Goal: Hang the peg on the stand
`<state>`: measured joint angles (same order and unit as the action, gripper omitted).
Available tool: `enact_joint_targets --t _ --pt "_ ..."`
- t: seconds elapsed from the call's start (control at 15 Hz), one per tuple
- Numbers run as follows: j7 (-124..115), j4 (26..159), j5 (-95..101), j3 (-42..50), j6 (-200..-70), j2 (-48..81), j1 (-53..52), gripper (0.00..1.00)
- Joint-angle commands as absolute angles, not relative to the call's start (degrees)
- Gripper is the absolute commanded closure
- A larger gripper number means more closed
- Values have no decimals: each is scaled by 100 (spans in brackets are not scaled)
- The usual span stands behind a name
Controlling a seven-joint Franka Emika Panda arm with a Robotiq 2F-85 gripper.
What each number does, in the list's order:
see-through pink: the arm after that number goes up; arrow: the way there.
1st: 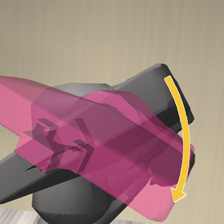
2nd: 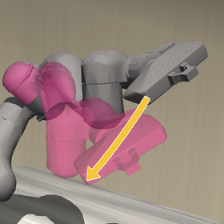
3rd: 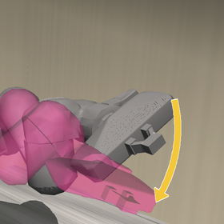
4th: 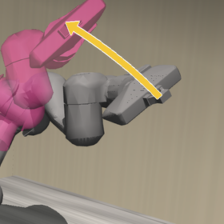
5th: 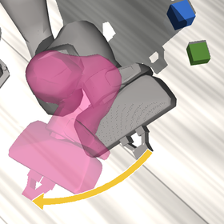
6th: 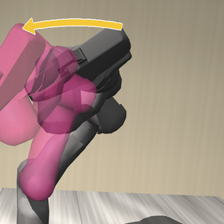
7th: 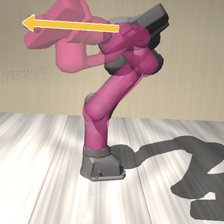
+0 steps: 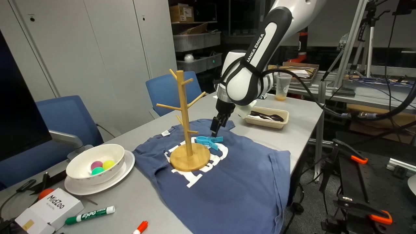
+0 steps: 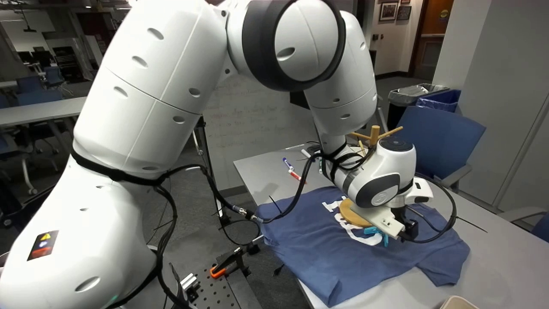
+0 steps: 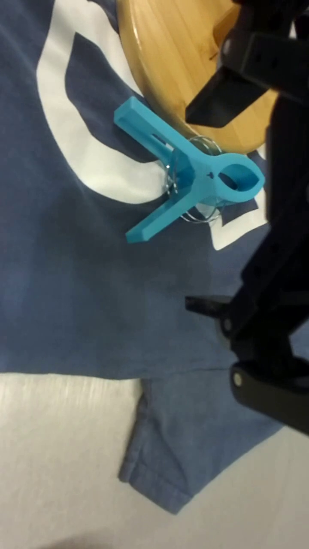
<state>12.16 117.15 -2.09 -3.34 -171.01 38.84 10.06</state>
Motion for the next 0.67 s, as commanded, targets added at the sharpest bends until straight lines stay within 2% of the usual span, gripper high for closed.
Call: enact_joint_targets --t 0.0,0.6 --pt "1249 11490 114 -292 -17601 4100 902 0" --pt "1142 11498 411 -250 -18056 4343 681 0"
